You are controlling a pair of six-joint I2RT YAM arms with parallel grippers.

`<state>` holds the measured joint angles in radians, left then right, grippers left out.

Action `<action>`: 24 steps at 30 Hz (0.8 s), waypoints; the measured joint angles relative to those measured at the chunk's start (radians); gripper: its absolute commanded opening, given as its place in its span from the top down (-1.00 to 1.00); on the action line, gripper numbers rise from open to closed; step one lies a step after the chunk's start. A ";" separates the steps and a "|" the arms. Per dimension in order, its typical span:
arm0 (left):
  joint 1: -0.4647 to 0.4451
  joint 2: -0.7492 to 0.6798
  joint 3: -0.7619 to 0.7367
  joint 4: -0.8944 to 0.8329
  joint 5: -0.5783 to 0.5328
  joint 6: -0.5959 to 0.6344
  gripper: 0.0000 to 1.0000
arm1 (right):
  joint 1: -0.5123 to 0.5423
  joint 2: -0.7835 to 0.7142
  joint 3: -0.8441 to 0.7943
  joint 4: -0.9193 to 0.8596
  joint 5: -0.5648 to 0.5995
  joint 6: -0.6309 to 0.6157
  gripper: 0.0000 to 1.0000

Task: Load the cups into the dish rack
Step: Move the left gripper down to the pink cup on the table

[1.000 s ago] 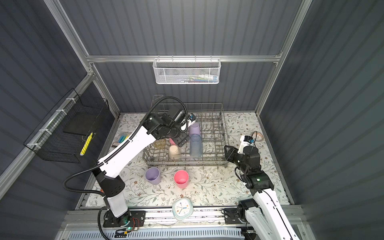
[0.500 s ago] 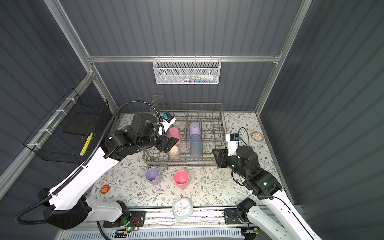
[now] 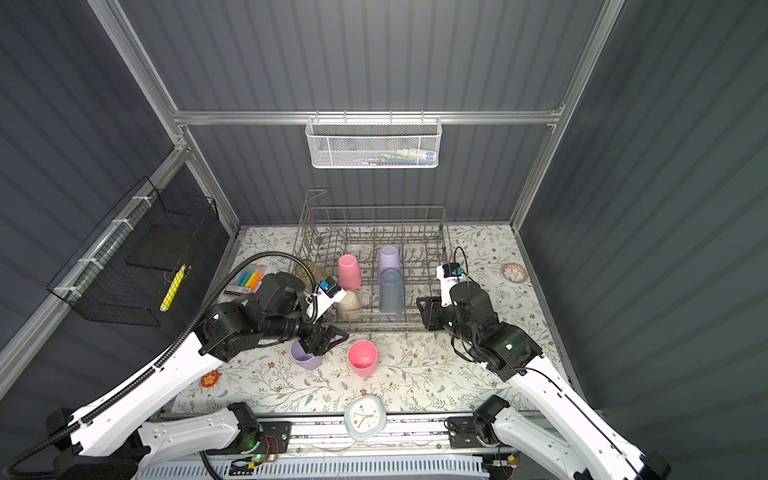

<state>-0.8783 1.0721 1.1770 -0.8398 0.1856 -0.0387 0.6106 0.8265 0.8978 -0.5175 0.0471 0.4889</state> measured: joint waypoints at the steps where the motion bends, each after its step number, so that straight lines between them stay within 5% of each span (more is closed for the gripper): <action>1: -0.018 0.001 -0.015 0.007 -0.001 -0.001 -0.42 | 0.000 0.003 0.000 0.005 0.008 0.001 0.19; 11: -0.306 0.174 -0.050 0.051 -0.135 -0.011 -0.42 | 0.000 -0.010 -0.076 0.073 0.071 0.029 0.18; 24: -0.345 0.369 -0.075 0.159 -0.268 -0.045 -0.23 | -0.041 -0.028 -0.134 0.119 0.088 0.026 0.17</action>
<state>-1.2236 1.4410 1.1019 -0.6807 -0.0826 -0.0837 0.5697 0.7986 0.7643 -0.3988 0.1349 0.5148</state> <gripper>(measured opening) 0.623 0.414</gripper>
